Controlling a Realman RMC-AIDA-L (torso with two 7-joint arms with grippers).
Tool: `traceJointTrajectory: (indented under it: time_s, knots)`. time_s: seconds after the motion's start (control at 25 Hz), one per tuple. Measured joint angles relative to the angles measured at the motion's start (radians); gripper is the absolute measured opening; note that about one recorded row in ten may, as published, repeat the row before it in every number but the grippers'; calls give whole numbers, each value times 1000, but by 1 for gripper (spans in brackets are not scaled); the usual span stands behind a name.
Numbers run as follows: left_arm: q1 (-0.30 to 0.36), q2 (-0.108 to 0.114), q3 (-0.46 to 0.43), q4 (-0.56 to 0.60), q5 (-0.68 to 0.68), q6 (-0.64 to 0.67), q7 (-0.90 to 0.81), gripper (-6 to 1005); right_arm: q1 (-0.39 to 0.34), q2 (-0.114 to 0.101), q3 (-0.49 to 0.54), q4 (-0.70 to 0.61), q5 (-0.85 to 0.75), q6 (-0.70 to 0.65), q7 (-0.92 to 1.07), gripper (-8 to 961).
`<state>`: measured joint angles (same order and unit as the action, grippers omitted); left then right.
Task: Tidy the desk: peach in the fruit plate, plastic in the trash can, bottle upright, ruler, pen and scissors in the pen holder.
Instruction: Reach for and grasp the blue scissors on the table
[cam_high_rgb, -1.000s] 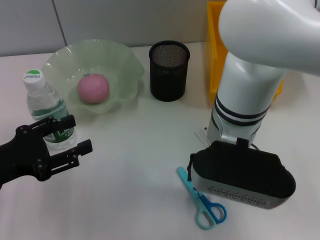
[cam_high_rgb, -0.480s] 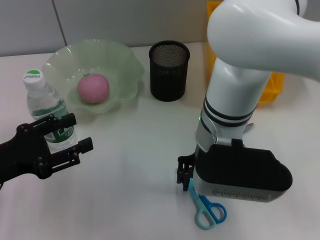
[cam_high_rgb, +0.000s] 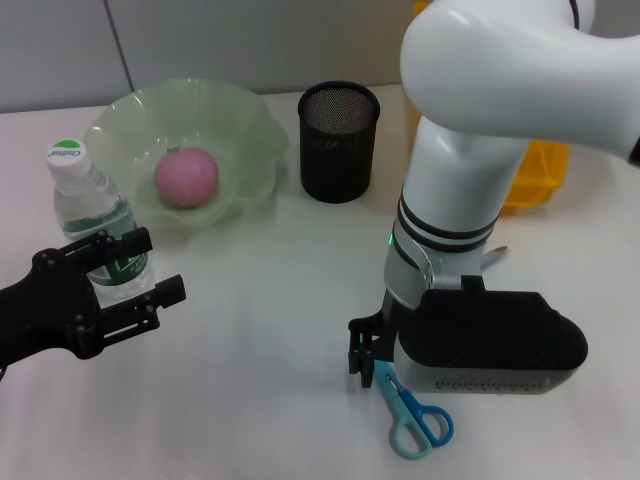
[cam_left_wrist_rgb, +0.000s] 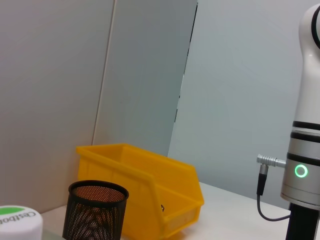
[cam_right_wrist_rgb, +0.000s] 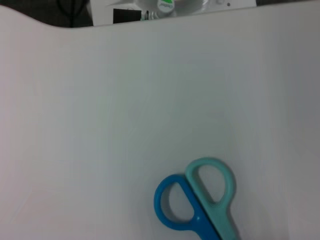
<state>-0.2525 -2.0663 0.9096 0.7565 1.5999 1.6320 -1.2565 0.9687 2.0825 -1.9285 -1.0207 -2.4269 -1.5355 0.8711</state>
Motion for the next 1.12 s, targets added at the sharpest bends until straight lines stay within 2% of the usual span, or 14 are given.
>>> traceJointTrajectory:
  time_s: [0.32, 1.12]
  knots:
    - [6, 2, 0, -2, 5, 2, 3, 755, 20, 3, -25, 22, 19, 3, -20, 525]
    - [40, 5, 2, -3, 9, 3, 29, 754, 10, 2, -43, 19, 22, 12, -27, 501]
